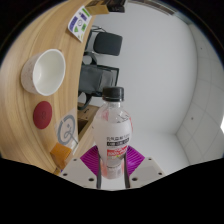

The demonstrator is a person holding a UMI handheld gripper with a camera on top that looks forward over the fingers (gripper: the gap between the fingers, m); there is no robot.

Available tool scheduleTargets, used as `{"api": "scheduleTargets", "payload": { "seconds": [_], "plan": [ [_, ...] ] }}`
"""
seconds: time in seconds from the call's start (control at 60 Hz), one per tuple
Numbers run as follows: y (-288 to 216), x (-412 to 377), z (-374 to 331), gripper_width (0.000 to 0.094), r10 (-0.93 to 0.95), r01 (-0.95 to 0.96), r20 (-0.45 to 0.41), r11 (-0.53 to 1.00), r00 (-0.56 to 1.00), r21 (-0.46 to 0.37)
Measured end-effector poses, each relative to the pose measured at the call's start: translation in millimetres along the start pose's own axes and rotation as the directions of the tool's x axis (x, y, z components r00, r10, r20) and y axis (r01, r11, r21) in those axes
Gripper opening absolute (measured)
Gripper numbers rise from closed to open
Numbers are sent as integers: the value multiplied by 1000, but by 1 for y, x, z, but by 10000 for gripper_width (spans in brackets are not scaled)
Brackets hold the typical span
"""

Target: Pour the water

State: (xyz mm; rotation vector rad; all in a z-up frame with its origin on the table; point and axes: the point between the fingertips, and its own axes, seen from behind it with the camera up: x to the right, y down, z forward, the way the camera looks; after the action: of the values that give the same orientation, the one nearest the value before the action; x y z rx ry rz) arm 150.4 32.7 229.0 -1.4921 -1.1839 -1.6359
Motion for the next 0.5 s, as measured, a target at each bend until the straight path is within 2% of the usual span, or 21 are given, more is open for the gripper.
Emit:
{"api": "scheduleTargets", "payload": {
  "seconds": [0.117, 0.25, 0.4, 0.5],
  "plan": [
    [-27, -15, 6, 312, -280, 281, -39, 959, 959, 30],
    [-44, -29, 9, 314, -461, 466, -84, 884, 883, 47],
    [-49, -45, 9, 313, -462, 466, -57, 880, 885, 89],
    [-45, -43, 7, 313, -342, 343, -22, 933, 939, 110]
  ]
}}
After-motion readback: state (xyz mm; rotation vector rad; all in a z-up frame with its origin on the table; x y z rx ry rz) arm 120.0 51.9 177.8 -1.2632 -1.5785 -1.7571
